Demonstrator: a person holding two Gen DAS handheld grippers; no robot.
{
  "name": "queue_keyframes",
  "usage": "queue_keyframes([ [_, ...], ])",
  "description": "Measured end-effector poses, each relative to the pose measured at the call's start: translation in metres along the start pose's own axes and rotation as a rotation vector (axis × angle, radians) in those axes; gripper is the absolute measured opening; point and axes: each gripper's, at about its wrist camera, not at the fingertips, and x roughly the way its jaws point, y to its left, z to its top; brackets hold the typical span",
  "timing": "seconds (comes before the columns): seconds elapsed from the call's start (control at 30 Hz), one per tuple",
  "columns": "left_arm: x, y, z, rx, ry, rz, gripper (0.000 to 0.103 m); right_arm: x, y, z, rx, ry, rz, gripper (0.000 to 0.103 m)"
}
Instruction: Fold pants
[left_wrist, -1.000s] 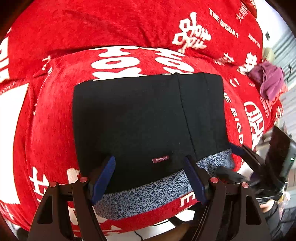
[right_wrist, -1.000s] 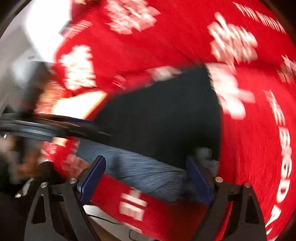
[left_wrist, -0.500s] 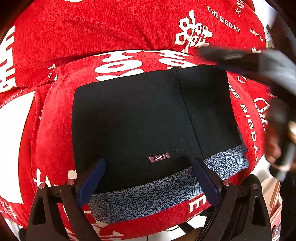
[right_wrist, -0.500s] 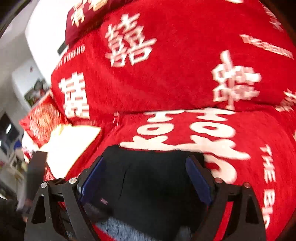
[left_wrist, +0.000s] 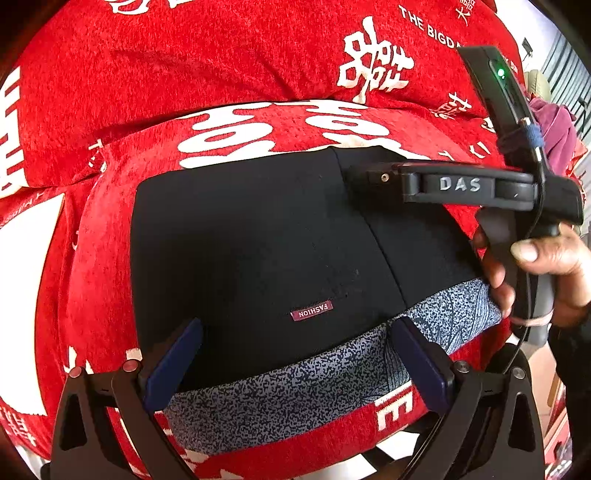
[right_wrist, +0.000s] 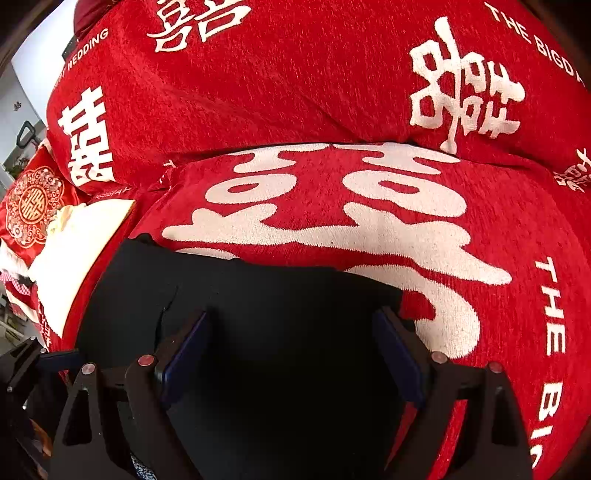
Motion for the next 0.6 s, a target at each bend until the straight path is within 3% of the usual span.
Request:
queue_keyframes([
  [0.13,-0.01,0.009,0.002,-0.075,0.0,-0.057,0.102,-0.017,0.002,0.013,0.017,0.02,0.035,0.094],
  [0.23,-0.008,0.008,0.005,-0.106,0.01,-0.063,0.102,-0.046,-0.001,0.026,0.092,-0.092,0.153,0.095],
  [0.3,-0.008,0.006,0.005,-0.099,0.013,-0.056,0.102,-0.044,0.004,0.034,0.088,-0.095,0.174,0.097],
  [0.37,-0.011,0.008,0.004,-0.093,0.011,-0.054,0.102,-0.021,0.009,0.039,0.064,-0.021,0.153,0.098],
  [0.43,-0.016,0.012,0.002,-0.102,0.002,-0.048,0.102,0.019,0.005,0.035,0.051,0.115,0.053,0.098],
  [0.47,-0.018,0.016,0.001,-0.121,0.006,-0.044,0.102,0.028,0.003,0.034,0.047,0.139,0.027,0.098],
  [0.6,-0.023,0.037,-0.003,-0.213,0.014,-0.072,0.102,-0.007,0.006,0.033,0.051,0.056,0.03,0.098],
])
